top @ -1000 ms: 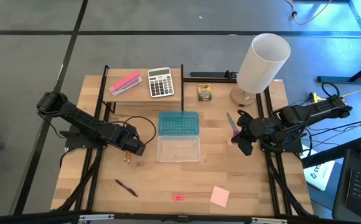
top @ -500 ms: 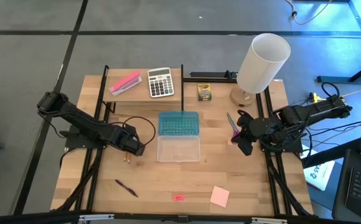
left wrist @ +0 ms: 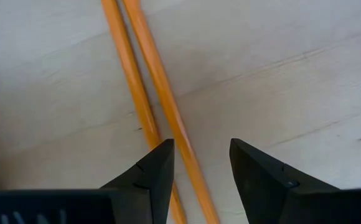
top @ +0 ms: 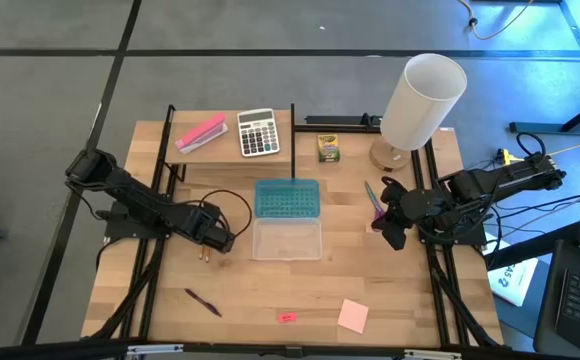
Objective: Pack school essentials
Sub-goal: Put the right orange pencil into the blue supply box
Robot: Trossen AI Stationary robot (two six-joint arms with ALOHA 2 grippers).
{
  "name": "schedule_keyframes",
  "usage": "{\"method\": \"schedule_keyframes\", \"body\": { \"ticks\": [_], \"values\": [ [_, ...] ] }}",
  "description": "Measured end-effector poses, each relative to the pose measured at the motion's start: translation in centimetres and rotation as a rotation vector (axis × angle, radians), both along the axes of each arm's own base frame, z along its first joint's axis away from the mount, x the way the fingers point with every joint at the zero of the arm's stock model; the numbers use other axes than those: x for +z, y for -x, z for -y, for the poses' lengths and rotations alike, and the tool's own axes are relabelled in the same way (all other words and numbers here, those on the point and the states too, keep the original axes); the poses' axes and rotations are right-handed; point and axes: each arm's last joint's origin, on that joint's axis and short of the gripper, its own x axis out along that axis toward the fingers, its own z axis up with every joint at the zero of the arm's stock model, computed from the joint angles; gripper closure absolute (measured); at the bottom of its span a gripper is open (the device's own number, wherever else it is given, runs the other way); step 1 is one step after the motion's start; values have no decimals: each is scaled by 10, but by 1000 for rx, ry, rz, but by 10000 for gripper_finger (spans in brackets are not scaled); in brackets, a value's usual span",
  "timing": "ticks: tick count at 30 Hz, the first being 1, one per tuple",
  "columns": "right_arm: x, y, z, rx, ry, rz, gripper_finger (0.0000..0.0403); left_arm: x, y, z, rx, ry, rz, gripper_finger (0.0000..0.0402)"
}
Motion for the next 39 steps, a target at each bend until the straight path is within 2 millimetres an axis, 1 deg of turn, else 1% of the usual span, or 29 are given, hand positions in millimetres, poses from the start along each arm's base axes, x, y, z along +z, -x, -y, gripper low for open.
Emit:
{"method": "schedule_keyframes", "body": {
  "ticks": [11,17,26,29,39],
  "values": [
    [0,0,0,0,0,0,373,0,0,-1,0,-17,4,253],
    [0,0,0,0,0,0,373,-13,6,-2,-1,27,-1,253],
    [0,0,0,0,0,0,373,-14,7,-2,-2,32,1,254],
    [0,0,0,0,0,0,373,-14,7,-2,-2,32,0,266],
    [0,0,0,0,0,0,373,-14,8,-2,-2,33,-10,332]
  ]
}}
